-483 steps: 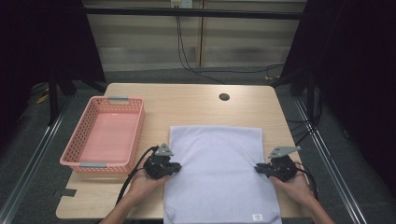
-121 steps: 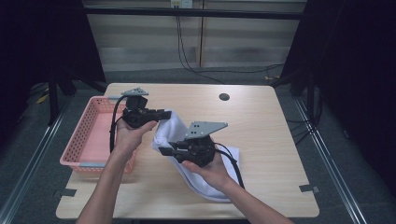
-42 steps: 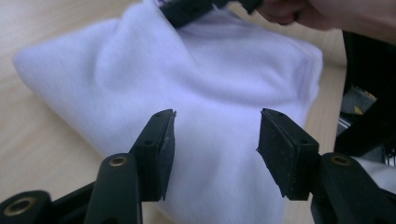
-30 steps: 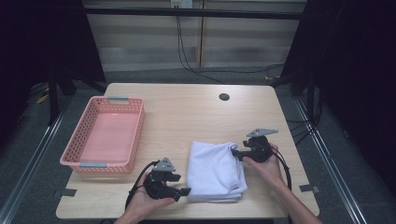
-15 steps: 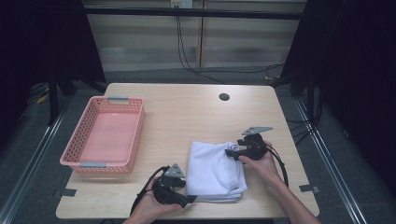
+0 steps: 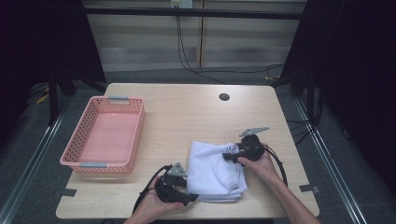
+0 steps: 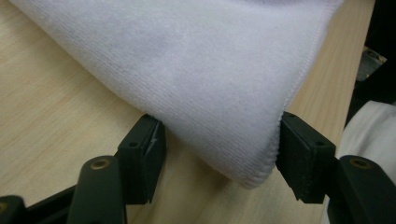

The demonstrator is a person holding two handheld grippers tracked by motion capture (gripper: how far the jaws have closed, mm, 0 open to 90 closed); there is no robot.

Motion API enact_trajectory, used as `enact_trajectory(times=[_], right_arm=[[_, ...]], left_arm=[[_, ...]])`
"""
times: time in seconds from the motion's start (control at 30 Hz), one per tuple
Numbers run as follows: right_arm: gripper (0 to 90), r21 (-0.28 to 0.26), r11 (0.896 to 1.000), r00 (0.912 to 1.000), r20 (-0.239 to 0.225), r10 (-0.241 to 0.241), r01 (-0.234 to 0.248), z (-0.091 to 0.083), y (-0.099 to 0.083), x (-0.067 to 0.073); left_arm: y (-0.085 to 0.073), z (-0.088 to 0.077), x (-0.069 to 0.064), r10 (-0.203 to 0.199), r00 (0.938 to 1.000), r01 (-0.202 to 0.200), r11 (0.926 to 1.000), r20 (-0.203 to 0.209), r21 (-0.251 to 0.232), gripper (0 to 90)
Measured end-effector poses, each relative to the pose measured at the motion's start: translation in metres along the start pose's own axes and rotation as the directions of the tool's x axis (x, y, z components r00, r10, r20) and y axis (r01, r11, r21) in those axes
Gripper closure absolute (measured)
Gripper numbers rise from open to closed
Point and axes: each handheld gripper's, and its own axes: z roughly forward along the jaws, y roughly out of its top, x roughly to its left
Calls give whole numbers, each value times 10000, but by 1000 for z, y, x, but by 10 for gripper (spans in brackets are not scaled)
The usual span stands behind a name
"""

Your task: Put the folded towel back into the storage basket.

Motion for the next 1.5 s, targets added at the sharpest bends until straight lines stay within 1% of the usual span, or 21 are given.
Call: enact_trajectory(times=[0.17, 0.27, 0.37, 0.43, 0.47, 0.5, 0.53, 0.7, 0.73, 0.8, 0.87, 0.9, 0.93, 0.97, 1.0, 1.03, 1.1, 1.27, 1.3, 1.33, 1.5], right_arm=[[234, 82, 10000, 9988, -494, 50, -46, -2, -1, 1], [248, 193, 9997, 9985, -535, -138, 148, -2, -1, 3], [354, 304, 9987, 9976, -569, -392, 410, -2, -1, 9], [406, 336, 9984, 9973, -587, -440, 461, -2, -1, 10], [435, 374, 9982, 9967, -674, -445, 471, -2, -1, 11], [463, 396, 9981, 9963, -741, -436, 466, -2, -1, 11], [491, 396, 9983, 9959, -814, -386, 419, -2, -1, 12], [605, 452, 9981, 9937, -1061, -374, 424, -2, -2, 13], [622, 433, 9982, 9933, -1102, -354, 404, -2, -2, 13], [648, 402, 9984, 9927, -1156, -339, 387, -2, -1, 13], [660, 387, 9983, 9919, -1208, -390, 440, -3, 0, 13], [664, 398, 9984, 9921, -1199, -356, 406, -3, 0, 12], [666, 394, 9985, 9915, -1256, -334, 386, -3, 1, 12], [668, 377, 9986, 9916, -1253, -330, 380, -4, 1, 12], [670, 355, 9987, 9913, -1280, -312, 360, -3, 2, 12], [670, 366, 9987, 9912, -1282, -315, 365, -3, 2, 11], [672, 350, 9984, 9913, -1256, -386, 433, -4, 4, 12], [673, 202, 9989, 9923, -1175, -390, 416, -10, 9, 13], [673, 157, 9991, 9924, -1170, -378, 399, -12, 10, 14], [674, 115, 9990, 9925, -1151, -413, 429, -14, 11, 14], [676, -90, 9995, 9925, -1182, -308, 300, -22, 15, 10]], left_arm=[[2, 1, 1, 28, 10000, -28, 10000, -30, 50, 369], [2, 1, 1, 93, 9997, -92, 9999, -206, 42, 431], [2, 2, 0, 126, 9999, -126, 9999, -55, -37, 531], [2, 2, 0, 365, 9993, -365, 9992, -23, 145, 594], [3, 1, 0, 352, 9994, -352, 9991, 32, 224, 622], [3, 1, -1, 172, 9998, -173, 9996, 62, 218, 644], [2, 2, 0, 125, 9997, -127, 9999, 193, 115, 670], [3, 2, 0, 4, 9998, -8, 9997, 175, 240, 720], [4, 1, 2, 190, 9995, -198, 9993, 258, 330, 726], [5, 1, 3, 62, 9993, -73, 9995, 379, 293, 738], [5, 0, 5, -28, 9988, 16, 9997, 495, 247, 742], [6, -1, 4, -19, 9993, 9, 9997, 377, 258, 743], [6, -1, 5, -87, 9984, 81, 9999, 560, 113, 744], [6, -2, 4, -70, 9989, 66, 9999, 455, 76, 746], [6, -3, 4, -137, 9975, 136, 9999, 699, 17, 748], [6, -3, 4, -161, 9974, 167, 9998, 708, -83, 748], [8, -5, 3, -101, 9971, 107, 9999, 759, -79, 750], [11, -9, 1, -47, 9965, 81, 9991, 832, -408, 750], [13, -10, 0, -12, 9979, 41, 9990, 654, -440, 750], [14, -12, 0, 37, 9962, 10, 9986, 871, -538, 750], [23, -19, 0, 178, 9954, -108, 9971, 941, -748, 751]])
